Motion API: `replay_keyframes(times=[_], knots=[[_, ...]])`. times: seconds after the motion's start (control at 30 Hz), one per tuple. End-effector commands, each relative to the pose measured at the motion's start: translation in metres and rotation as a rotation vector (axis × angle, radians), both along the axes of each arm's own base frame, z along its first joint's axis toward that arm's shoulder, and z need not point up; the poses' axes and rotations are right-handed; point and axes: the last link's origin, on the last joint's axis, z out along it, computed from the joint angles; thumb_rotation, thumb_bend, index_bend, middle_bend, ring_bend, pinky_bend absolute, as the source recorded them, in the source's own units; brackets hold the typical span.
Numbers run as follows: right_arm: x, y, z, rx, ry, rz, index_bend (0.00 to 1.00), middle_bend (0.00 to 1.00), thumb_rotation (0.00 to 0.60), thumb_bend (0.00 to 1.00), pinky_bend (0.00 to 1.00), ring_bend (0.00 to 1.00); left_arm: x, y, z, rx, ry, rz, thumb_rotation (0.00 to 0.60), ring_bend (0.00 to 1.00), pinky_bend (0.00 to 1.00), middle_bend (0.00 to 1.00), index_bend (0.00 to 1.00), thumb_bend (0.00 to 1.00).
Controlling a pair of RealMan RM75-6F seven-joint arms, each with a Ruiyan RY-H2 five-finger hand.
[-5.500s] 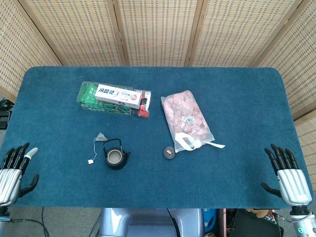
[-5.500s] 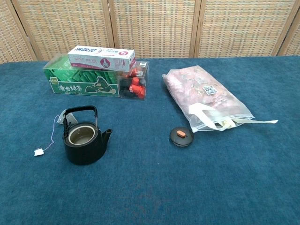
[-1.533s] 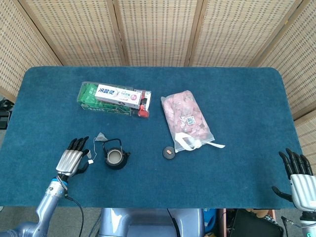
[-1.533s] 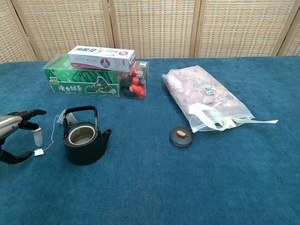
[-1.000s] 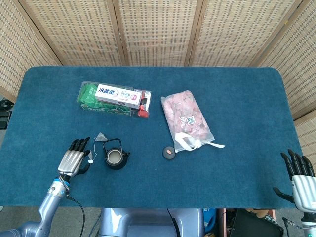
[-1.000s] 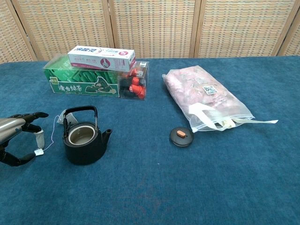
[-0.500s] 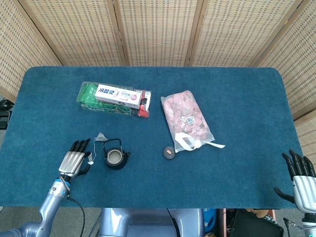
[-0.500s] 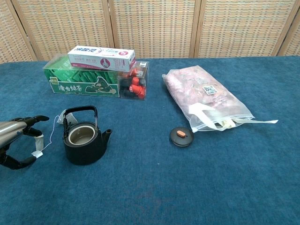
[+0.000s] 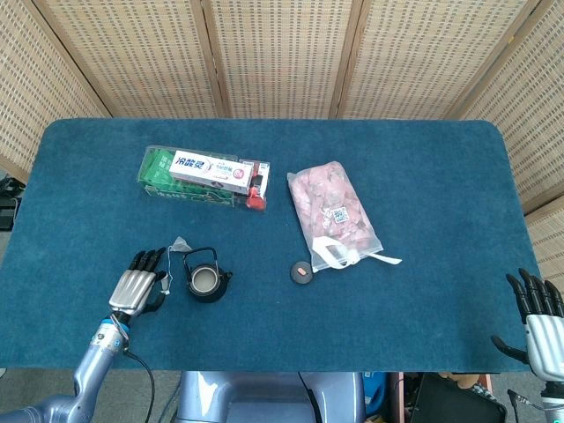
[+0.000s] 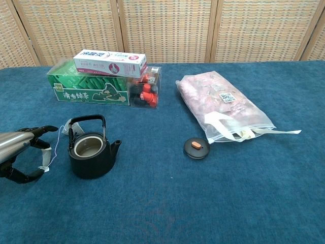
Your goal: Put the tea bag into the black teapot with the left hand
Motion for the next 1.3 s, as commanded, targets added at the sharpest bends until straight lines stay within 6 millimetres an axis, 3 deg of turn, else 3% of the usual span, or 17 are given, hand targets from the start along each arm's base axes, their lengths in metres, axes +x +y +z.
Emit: replay_keyframes(times=[0.03,0.43,0.97,1.3], knots=[[-0.001,0.0,0.0,0.002,0.0,-0.003,0.03,0.08,0.6,0.0,0.0,0.0,0.002,0.0,-0.001,0.002,-0.011,-0.001,0.6,0.0,0.0,0.04,0.57,0.46],[-0.001,0.0,0.0,0.002,0.0,-0.005,0.03,0.08,0.6,0.0,0.0,0.0,0.007,-0.002,0.002,0.007,-0.085,-0.011,0.6,0.0,0.0,0.07,0.6,0.5],[0.0,-0.002,-0.003,0.01,-0.002,0.001,0.03,0.08,0.6,0.0,0.0,0.0,0.036,-0.015,0.053,0.14,-0.202,-0.152,0.6,0.0,0.0,0.07,0.61,0.5],[0.0,0.001,-0.002,0.008,-0.003,-0.007,0.03,0.08,0.6,0.0,0.0,0.0,0.064,-0.019,0.086,0.181,-0.338,-0.233,0.6,0.0,0.0,0.08,0.61,0.5]])
